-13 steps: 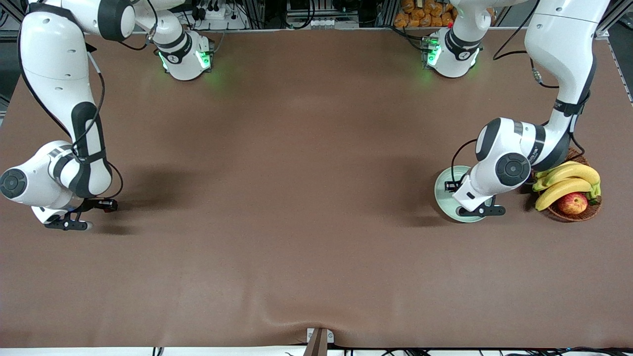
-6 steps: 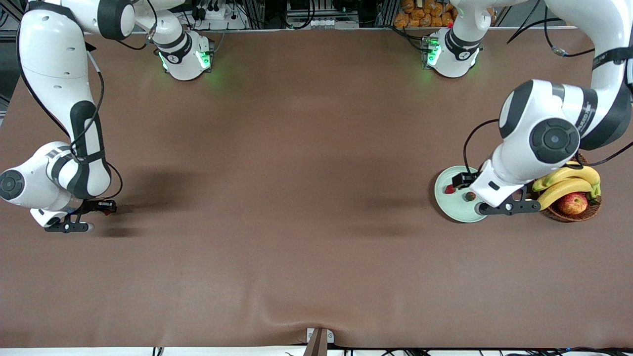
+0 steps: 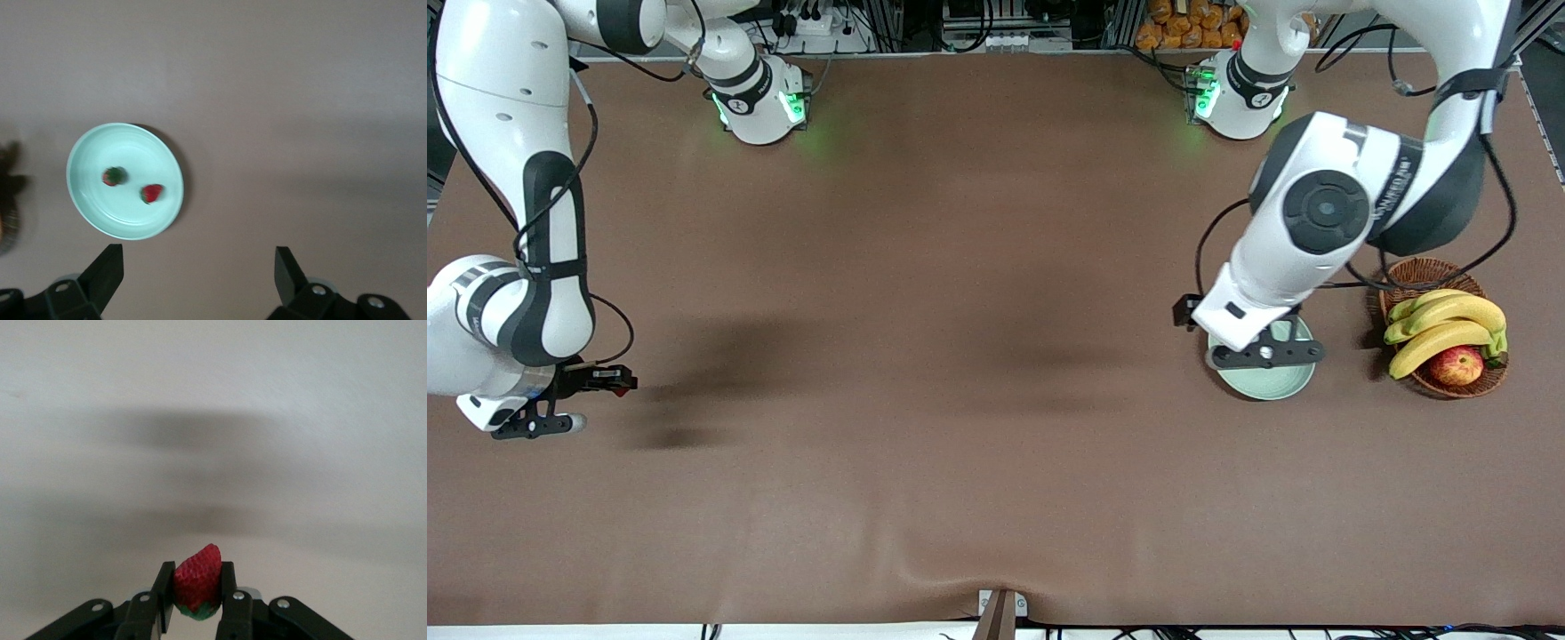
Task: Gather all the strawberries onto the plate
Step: 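Carry the third strawberry with the right gripper toward the middle while the left gripper approaches, then grasp the third strawberry with the left gripper while the right gripper opens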
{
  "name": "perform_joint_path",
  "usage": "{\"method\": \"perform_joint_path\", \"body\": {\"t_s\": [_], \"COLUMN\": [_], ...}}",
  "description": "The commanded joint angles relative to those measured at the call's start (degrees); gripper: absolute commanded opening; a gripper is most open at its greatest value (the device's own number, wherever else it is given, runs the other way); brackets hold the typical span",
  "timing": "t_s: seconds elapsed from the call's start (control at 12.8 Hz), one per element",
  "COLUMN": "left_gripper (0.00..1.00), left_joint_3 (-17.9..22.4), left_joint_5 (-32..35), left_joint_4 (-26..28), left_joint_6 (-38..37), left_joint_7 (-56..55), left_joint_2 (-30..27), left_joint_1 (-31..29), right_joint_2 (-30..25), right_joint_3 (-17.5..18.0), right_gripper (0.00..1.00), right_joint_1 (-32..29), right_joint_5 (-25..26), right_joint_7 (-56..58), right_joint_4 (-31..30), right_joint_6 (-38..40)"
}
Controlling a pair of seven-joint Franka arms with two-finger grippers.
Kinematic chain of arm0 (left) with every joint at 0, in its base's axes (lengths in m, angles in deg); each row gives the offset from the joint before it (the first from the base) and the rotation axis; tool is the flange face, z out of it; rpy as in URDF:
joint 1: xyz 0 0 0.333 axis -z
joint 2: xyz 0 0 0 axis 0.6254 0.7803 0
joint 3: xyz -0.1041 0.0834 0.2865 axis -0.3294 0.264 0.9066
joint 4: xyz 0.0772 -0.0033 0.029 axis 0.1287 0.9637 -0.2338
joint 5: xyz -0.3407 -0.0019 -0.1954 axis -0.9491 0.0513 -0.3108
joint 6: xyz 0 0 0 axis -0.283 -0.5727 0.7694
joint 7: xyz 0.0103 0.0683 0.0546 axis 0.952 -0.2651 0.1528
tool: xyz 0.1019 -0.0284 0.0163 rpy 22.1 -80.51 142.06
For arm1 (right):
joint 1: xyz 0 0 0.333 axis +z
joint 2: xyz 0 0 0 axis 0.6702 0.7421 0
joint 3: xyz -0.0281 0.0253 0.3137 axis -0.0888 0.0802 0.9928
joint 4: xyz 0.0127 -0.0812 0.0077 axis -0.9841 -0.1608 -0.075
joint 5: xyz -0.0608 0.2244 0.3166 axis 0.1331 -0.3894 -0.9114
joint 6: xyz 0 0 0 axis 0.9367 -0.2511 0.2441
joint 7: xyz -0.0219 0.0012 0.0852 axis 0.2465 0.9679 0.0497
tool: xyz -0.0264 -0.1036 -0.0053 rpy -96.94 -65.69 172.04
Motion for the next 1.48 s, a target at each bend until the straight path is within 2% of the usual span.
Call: {"method": "perform_joint_path", "body": {"t_s": [0.0,0.39,0.62,0.7,1.17,1.25,1.41], "left_gripper": [1.0,1.0,1.0,1.0,1.0,1.0,1.0], "left_joint_3": [0.1,-0.7,-0.7,-0.7,-0.7,-0.7,-0.7], "left_joint_5": [-0.6,-0.7,-0.6,-0.6,-0.7,-0.8,-0.7], "left_joint_4": [-4.7,-5.8,-5.8,-5.7,-4.4,-4.0,-3.4], "left_joint_6": [-1.2,-0.7,-0.5,-0.4,0.0,0.0,0.0], "left_joint_7": [-2.9,-3.1,-3.1,-3.1,-3.3,-3.2,-3.2], "left_joint_2": [2.3,2.2,2.5,2.5,3.7,3.7,4.0], "left_joint_1": [1.5,2.3,2.3,2.3,2.2,2.2,2.2], "right_joint_2": [-2.1,-0.7,0.3,0.7,6.0,7.8,10.4], "right_joint_3": [0.1,0.9,3.0,4.4,18.8,20.4,20.7], "right_gripper": [0.0,0.0,0.0,0.0,0.0,0.0,0.0], "right_joint_1": [6.8,18.2,24.2,25.6,26.8,27.7,30.1], "right_joint_5": [0.2,-8.6,-10.8,-10.9,-10.8,-10.8,-10.9], "right_joint_7": [0.0,-0.6,-8.6,-12.8,-32.1,-34.7,-39.2], "right_joint_4": [0.5,2.0,2.1,2.1,3.0,3.5,5.4], "right_joint_6": [1.1,-0.8,-4.7,-7.1,-24.6,-28.7,-32.0]}}
